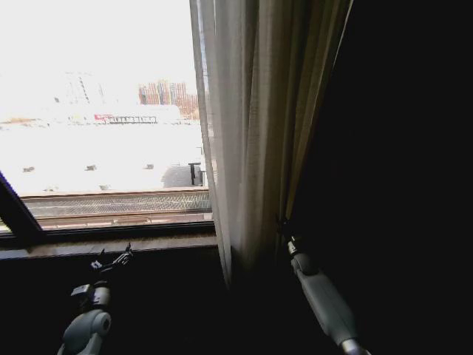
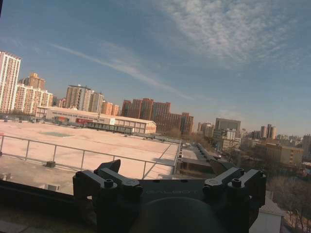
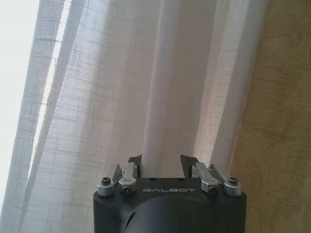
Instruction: Open the curtains by pulling them apart, changing their state from closed to fully open.
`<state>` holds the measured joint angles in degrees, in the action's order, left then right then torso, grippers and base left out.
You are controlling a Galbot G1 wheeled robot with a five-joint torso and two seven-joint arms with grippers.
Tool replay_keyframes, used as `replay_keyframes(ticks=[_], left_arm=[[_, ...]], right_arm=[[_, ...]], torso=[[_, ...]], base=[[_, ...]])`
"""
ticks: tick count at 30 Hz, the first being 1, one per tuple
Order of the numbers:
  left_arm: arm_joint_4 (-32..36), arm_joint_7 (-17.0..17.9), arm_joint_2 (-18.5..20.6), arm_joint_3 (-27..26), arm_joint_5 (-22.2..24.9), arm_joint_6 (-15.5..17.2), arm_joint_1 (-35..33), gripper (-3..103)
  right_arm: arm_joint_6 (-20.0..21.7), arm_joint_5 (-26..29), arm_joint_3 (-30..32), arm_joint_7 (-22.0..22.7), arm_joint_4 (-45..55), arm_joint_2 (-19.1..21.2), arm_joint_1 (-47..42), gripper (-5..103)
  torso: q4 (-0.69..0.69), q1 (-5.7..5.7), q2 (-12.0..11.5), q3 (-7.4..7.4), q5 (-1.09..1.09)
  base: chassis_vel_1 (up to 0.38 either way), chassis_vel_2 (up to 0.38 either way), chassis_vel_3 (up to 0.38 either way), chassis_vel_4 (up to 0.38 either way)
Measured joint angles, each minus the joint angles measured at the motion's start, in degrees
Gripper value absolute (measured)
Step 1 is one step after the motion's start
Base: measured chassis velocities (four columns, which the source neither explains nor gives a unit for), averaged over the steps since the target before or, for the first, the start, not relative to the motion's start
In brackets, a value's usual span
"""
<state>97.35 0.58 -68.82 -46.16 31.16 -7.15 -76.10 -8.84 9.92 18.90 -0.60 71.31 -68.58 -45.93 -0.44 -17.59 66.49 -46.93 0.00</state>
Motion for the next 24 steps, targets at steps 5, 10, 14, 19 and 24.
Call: replay_keyframes(ticks=[5, 10, 14, 19, 24], left_arm=[[0.00, 0.00, 0.00, 0.00, 0.00, 0.00, 0.00, 100], [0.00, 0.00, 0.00, 0.00, 0.00, 0.00, 0.00, 100], [0.00, 0.00, 0.00, 0.00, 0.00, 0.00, 0.00, 100], [0.00, 0.00, 0.00, 0.00, 0.00, 0.00, 0.00, 100], [0.00, 0.00, 0.00, 0.00, 0.00, 0.00, 0.00, 100]], right_arm=[[3.24, 3.68, 1.08, -0.66, 4.13, 2.09, -4.60, 59], [4.69, 6.94, 3.69, -1.36, 8.76, 3.56, -9.49, 81], [5.17, 7.94, 5.21, -1.63, 12.26, 3.68, -12.31, 96], [4.46, 6.51, 6.57, -3.35, 14.03, 3.65, -14.17, 100], [3.68, 6.14, 6.77, -3.92, 14.49, 3.60, -14.40, 100]], torso=[[0.01, 0.01, 0.01, 0.01, 0.00], [0.00, 0.00, 0.00, 0.01, 0.00], [0.01, 0.01, 0.00, 0.01, 0.00], [0.01, 0.00, 0.00, 0.01, 0.00], [0.02, 0.00, 0.00, 0.01, 0.00]], base=[[0.000, 0.000, 0.000, 0.000], [0.000, 0.000, 0.000, 0.000], [0.000, 0.000, 0.000, 0.000], [0.000, 0.000, 0.000, 0.000], [0.000, 0.000, 0.000, 0.000]])
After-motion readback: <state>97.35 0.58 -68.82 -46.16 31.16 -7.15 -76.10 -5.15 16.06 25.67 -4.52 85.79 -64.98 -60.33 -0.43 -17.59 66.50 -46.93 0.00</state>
